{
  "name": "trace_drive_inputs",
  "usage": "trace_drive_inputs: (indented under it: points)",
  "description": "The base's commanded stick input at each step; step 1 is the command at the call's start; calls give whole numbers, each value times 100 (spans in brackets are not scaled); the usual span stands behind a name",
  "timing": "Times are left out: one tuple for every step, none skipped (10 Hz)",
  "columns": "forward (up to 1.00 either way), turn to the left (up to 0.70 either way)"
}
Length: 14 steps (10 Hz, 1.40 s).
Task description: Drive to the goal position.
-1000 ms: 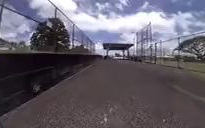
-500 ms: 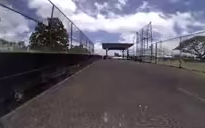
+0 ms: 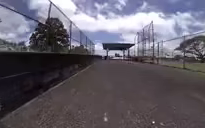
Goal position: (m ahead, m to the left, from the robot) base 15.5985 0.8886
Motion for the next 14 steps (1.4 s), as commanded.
trace_drive_inputs:
  points:
    - [70, 0]
    - [70, 0]
    - [70, 0]
    - [70, 0]
    - [70, 0]
    - [70, 0]
    - [70, 0]
    - [70, 0]
    - [70, 0]
    - [70, 0]
    - [70, 0]
    - [70, 0]
    - [70, 0]
    - [70, 0]
